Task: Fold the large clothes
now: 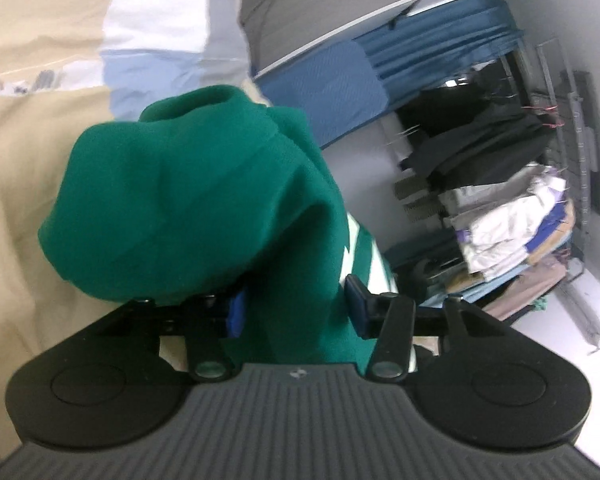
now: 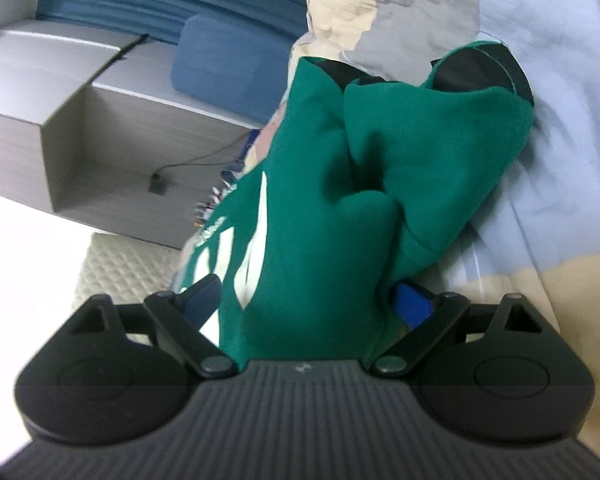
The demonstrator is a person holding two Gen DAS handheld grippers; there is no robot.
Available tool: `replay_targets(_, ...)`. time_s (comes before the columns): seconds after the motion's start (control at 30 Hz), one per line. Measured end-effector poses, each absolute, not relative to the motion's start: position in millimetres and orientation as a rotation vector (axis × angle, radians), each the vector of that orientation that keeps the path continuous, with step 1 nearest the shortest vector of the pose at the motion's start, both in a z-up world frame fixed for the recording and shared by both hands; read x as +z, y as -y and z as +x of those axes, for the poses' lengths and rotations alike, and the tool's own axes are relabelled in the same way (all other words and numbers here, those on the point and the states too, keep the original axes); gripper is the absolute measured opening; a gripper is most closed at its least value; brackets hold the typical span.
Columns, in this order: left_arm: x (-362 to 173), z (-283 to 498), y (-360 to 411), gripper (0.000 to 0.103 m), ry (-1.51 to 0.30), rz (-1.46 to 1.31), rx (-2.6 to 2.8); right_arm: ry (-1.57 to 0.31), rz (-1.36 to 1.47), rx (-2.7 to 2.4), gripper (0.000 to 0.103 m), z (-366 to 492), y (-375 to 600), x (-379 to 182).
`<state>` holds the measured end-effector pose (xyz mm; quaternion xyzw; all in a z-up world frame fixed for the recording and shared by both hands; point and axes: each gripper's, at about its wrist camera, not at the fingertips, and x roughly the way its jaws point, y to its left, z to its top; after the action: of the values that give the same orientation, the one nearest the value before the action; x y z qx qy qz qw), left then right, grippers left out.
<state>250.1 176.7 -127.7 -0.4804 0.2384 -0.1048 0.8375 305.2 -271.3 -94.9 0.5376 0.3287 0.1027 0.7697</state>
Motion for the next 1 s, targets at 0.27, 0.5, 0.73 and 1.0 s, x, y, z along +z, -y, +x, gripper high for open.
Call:
replay_targets(0.27, -143.0, 259.3, -176.3, 0.1, -0.645, -1.041, -0.093, -0.789, 1.118, 0.129, 0.091, 300.5, 264.5, -105.7)
replay_targets(0.5, -186.6, 276.6, -183.8, 0.103, -0.669, -1.263, -0.122, -0.812, 1.143, 0.11, 0.103, 318.7, 263.9, -114.3)
replay_targets(0.73, -198.4, 300.5, -185.5, 0.103, -0.637, -1.318, -0.109, -0.758, 1.087, 0.057, 0.103, 350.6, 252.2, -116.2)
replay_targets(1.0, -196.2, 312.3, -180.8, 0.099, -0.582, -1.283, -0.093, -0.702, 1.014, 0.125, 0.091, 389.6, 250.0, -117.1)
